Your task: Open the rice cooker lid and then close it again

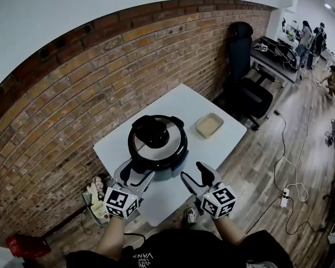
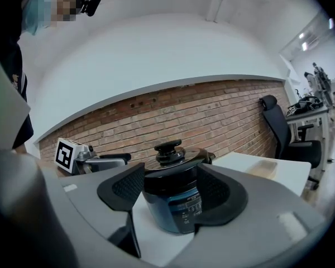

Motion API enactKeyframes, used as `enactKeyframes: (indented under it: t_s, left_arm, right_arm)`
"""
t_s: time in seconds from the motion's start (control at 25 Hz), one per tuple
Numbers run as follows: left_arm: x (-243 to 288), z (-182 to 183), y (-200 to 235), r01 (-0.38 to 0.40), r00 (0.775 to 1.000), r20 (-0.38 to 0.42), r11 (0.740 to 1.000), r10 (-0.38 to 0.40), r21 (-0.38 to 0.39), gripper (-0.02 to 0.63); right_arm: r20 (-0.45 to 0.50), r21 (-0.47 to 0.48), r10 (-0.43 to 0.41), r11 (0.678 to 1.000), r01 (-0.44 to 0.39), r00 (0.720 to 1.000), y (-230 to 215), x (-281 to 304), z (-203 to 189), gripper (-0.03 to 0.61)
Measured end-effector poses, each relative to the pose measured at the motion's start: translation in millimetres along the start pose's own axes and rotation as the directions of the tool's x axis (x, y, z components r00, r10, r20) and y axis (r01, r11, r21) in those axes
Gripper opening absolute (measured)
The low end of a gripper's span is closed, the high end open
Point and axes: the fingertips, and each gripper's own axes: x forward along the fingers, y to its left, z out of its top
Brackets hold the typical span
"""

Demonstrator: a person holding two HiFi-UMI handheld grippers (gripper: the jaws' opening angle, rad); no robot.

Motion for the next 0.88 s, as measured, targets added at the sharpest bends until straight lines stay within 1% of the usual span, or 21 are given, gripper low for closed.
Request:
enactKeyframes:
  t_s: [0.12, 0.28, 0.48, 0.6, 0.72, 0.88]
  left_arm:
    - [21.5, 7.3, 16.2, -0.040, 0.999, -0.014, 0.999, 0.040, 0.011, 0.310]
    - [47.1, 19.3, 30.7, -0.072, 0.996, -0.039, 0.995, 0.074, 0.065, 0.311]
    - [72.1, 22.0, 30.8, -0.054, 0.992, -0.105, 0.989, 0.069, 0.139, 0.310]
    - [82.9, 25.8, 36.6, -0.055, 0.989, -0.128, 0.985, 0.077, 0.163, 0.310]
    - [92.7, 25.3, 38.2, -0.018, 0.985, -0.165, 0.985, 0.047, 0.172, 0.310]
    - [104.0, 17.9, 39.7, 0.070, 0.968, -0.251, 0.974, -0.013, 0.217, 0.310]
  right_arm:
    - [0.000, 0.003, 0.040, 0.999, -0.040, 0.999, -16.7, 9.9, 7.3, 0.284]
    - [-0.008, 0.021, 0.086, 0.996, -0.086, 0.996, -35.5, 19.4, 9.2, 0.284]
    - [-0.011, 0.037, 0.143, 0.989, -0.143, 0.990, -49.2, 14.0, 8.6, 0.284]
    - [-0.014, 0.049, 0.179, 0.983, -0.178, 0.984, -53.9, 12.5, 7.4, 0.284]
    - [-0.026, 0.062, 0.202, 0.978, -0.200, 0.979, -56.8, 11.8, 4.0, 0.284]
    - [-0.021, 0.065, 0.198, 0.978, -0.197, 0.980, -59.0, 11.7, 6.4, 0.284]
